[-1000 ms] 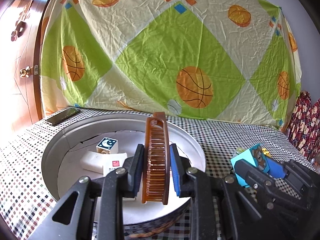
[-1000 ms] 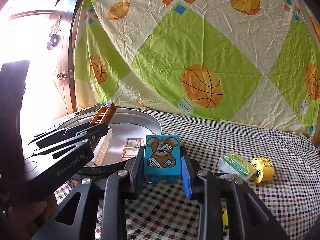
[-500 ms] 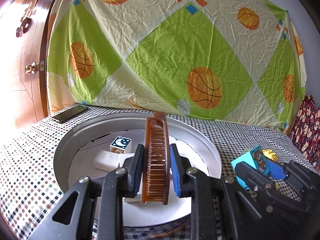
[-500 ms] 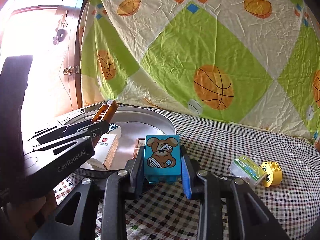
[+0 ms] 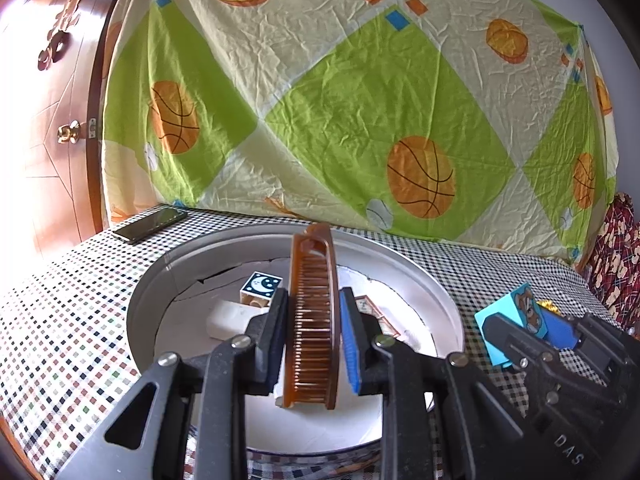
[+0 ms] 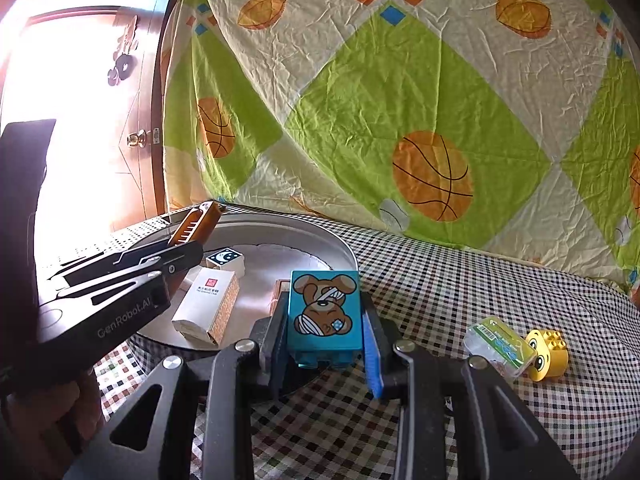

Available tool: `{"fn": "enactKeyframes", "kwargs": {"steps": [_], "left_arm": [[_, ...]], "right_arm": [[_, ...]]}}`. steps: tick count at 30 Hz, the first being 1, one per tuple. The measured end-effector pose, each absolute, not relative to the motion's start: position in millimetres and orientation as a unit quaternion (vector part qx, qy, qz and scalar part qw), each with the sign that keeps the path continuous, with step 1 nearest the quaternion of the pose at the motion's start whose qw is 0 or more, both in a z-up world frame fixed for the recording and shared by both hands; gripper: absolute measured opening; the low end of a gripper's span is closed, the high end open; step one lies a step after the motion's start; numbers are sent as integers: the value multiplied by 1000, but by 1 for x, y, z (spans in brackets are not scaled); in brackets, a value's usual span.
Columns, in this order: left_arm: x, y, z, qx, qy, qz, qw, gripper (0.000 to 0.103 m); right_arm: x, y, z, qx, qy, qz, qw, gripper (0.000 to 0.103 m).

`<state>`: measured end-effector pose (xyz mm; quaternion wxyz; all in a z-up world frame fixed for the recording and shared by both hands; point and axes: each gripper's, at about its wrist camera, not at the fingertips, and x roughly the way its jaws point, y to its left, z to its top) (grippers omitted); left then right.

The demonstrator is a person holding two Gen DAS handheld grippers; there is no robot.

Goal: Organize rigid objects
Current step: 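Carry the brown comb and teal brick over the tin with both tools, then open both tools to drop the comb and teal brick into the tin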

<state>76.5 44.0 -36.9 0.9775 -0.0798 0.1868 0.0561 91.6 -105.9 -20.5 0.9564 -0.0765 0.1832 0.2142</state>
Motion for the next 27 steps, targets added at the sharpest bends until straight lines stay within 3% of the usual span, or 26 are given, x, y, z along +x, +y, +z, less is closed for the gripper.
{"fn": "enactKeyframes", "kwargs": {"steps": [13, 27], "left_arm": [[87, 87, -28, -65, 217, 83, 970, 24], [129, 109, -45, -18, 302, 78, 950, 24]], "right_arm": [[133, -68, -5, -80, 224, 262, 935, 34], [196, -19, -30, -113, 308, 276, 904, 34]]}}
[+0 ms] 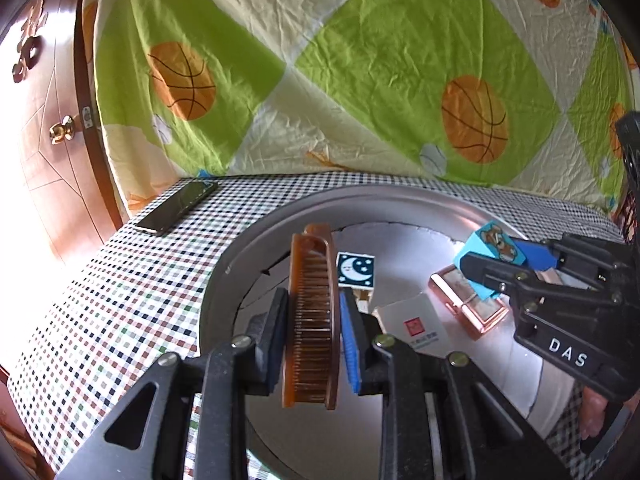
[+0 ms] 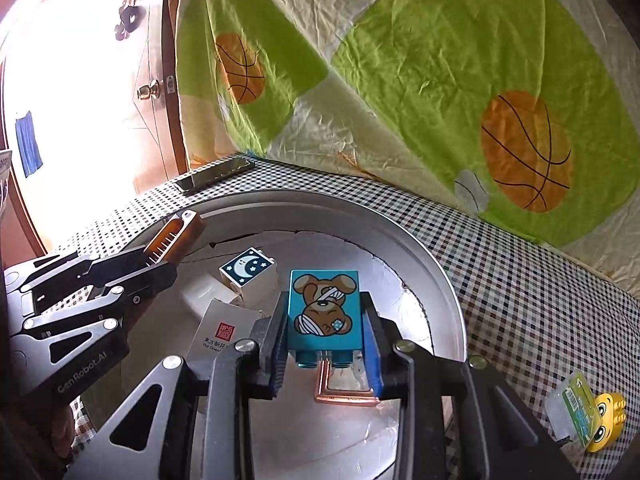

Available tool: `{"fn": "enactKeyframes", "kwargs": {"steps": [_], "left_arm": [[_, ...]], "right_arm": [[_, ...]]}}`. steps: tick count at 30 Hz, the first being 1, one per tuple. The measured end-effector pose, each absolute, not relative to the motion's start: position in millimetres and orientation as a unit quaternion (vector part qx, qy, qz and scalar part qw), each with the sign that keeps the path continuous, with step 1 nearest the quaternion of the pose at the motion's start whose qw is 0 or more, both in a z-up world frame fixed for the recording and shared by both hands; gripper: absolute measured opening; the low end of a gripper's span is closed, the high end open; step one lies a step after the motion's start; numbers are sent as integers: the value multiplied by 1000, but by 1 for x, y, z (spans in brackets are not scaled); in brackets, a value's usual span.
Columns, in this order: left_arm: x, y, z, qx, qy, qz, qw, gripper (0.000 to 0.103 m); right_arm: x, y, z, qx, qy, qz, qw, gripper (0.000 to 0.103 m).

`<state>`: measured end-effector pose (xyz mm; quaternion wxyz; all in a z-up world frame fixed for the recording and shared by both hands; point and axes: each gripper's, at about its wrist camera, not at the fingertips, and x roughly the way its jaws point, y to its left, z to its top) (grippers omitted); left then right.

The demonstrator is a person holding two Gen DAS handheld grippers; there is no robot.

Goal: Organize rigid objects
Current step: 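Open both tools to drop the comb and teal brick into the tin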

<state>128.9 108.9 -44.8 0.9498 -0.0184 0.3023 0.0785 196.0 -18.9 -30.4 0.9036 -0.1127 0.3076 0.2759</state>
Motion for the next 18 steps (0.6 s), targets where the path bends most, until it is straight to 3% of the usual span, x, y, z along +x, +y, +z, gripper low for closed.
{"fn": "enactKeyframes", "kwargs": {"steps": [5, 7, 9, 18], "left_arm": [[133, 115, -46, -16, 304, 93, 948, 25], [131, 116, -44, -14, 299, 103, 949, 36], [127, 116, -43, -15, 292, 113, 950, 66], [105, 109, -31, -26, 257, 117, 959, 95]], "right_arm": [[203, -12, -38, -121, 321, 272, 899, 34], [201, -15, -37, -113, 316, 272, 902, 36], [200, -19, -34, -103, 313, 272, 904, 39], [158, -83, -9, -84, 267, 249, 927, 51]]}}
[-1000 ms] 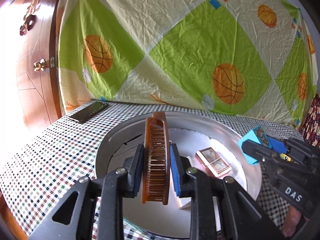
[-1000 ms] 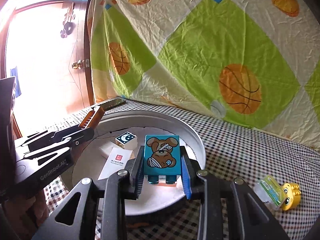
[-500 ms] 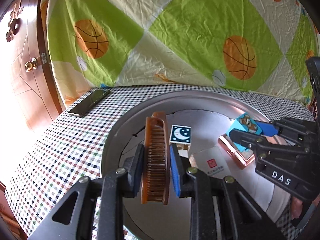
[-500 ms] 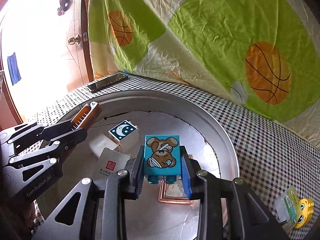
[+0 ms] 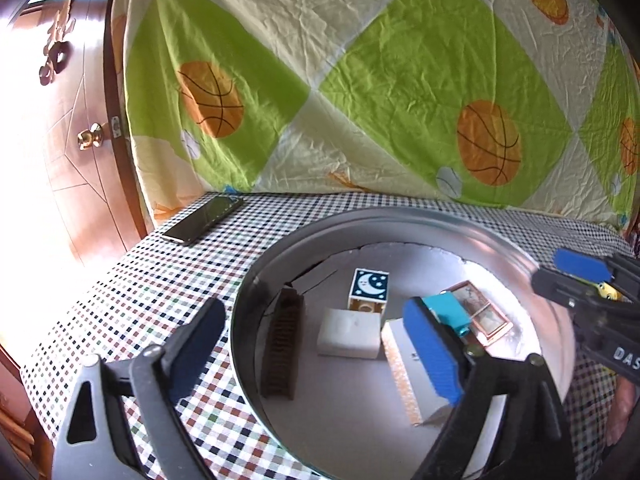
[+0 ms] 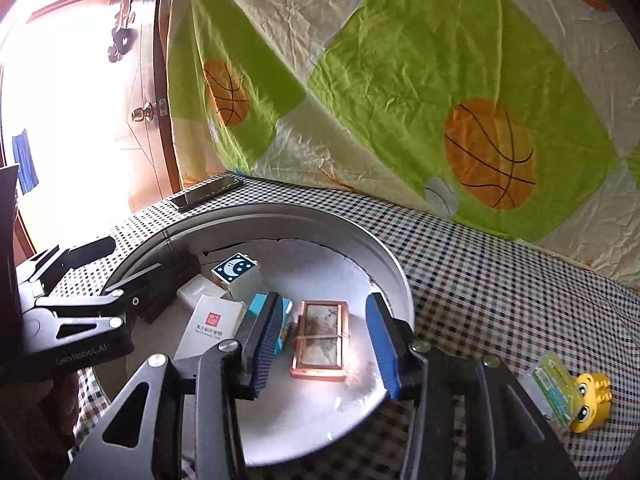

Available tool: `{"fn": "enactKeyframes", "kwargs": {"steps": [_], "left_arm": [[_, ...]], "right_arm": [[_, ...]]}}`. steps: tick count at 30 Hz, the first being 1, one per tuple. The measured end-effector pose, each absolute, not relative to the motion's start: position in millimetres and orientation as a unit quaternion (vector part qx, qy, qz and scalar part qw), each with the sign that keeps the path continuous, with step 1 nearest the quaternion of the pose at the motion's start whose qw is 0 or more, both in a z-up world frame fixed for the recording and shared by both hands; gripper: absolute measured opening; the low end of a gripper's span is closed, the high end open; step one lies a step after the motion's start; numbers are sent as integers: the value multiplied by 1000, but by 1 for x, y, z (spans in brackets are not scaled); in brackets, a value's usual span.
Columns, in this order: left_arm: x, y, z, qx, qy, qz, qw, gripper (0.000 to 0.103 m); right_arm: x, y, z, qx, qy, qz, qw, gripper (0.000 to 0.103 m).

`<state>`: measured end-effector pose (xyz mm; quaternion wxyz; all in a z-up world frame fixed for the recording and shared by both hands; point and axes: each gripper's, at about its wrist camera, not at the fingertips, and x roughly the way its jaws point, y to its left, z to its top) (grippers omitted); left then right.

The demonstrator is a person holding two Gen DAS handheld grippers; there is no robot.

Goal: Organize rigid objects
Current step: 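Open both tools to drop the comb and teal brick into the tin, then move both tools back toward the yellow block and grey pouch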

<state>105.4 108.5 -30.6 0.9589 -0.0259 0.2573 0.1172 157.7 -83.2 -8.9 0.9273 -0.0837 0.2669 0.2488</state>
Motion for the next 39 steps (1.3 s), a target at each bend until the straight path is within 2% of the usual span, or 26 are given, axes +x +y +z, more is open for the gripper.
{"fn": "enactKeyframes", "kwargs": {"steps": [3, 14, 20, 32, 33, 34, 39], "left_arm": [[98, 95, -26, -34, 248, 99, 963, 96], [95, -21, -31, 21, 252, -3, 968, 100], [102, -63, -41, 45, 269, -25, 962, 100], [120, -72, -45, 51, 284, -22, 957, 100], [119, -74, -44, 52, 282, -24, 958, 100], [118, -76, -42, 54, 280, -26, 958, 100], [118, -90, -36, 58, 276, -44, 958, 100]], "right_arm": [[145, -120, -12, -80, 271, 229, 931, 55], [125, -245, -47, -63, 324, 118, 937, 55], [127, -253, -52, -54, 345, 130, 928, 55], [142, -240, -76, -64, 416, 157, 893, 55], [141, -239, -77, -63, 418, 159, 892, 50], [139, -240, -76, -60, 413, 162, 894, 40], [126, -253, -64, -45, 373, 143, 915, 40]]}}
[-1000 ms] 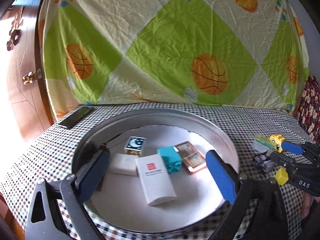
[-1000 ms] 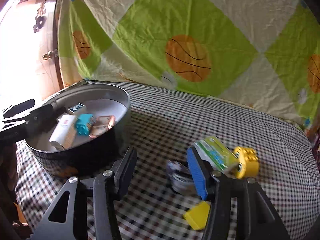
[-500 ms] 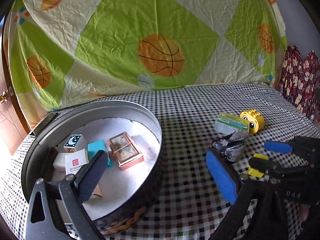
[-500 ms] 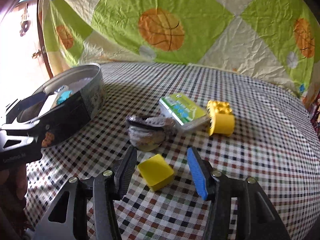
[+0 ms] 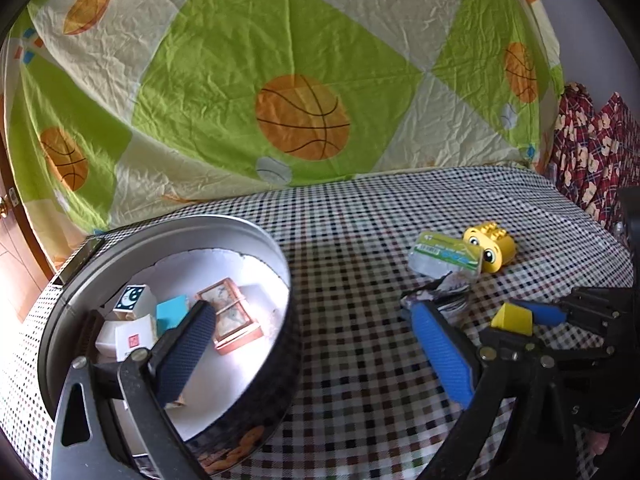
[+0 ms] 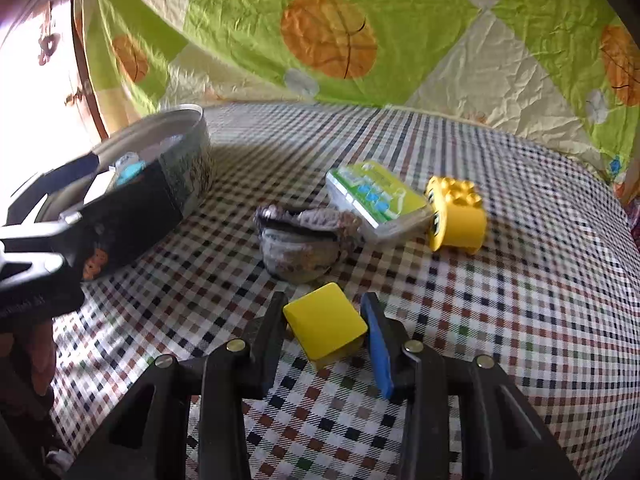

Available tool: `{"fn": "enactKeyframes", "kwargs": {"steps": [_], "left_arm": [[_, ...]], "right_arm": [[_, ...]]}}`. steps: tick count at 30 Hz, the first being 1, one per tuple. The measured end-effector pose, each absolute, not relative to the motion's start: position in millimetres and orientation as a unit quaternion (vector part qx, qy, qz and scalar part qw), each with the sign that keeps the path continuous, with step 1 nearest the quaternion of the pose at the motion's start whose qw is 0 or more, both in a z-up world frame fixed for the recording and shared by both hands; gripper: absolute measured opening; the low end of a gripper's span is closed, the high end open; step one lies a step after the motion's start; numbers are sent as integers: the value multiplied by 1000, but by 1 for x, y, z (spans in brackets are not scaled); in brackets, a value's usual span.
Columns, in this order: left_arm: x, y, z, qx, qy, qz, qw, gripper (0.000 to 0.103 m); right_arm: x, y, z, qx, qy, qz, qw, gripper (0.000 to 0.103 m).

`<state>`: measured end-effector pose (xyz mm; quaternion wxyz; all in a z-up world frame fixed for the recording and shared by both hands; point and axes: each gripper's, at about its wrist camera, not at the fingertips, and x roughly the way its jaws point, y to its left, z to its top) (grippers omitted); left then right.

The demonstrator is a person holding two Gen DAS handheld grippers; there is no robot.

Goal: Organize rigid objects
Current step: 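Move both tools back toward the yellow block and grey pouch, then grasp the grey crumpled pouch with the left tool while the right tool grasps the yellow square block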

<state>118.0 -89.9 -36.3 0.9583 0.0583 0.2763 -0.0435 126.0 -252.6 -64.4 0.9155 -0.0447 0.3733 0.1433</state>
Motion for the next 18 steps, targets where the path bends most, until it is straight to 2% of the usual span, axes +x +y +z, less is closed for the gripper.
{"fn": "enactKeyframes", "kwargs": {"steps": [8, 18], "left_arm": [[137, -128, -47, 55, 310, -92, 945, 100], [168, -166, -73, 79, 371, -124, 917, 99]], "right_arm": [[132, -297, -52, -7, 336, 53, 940, 40], [139, -314, -51, 17, 329, 37, 944, 40]]}}
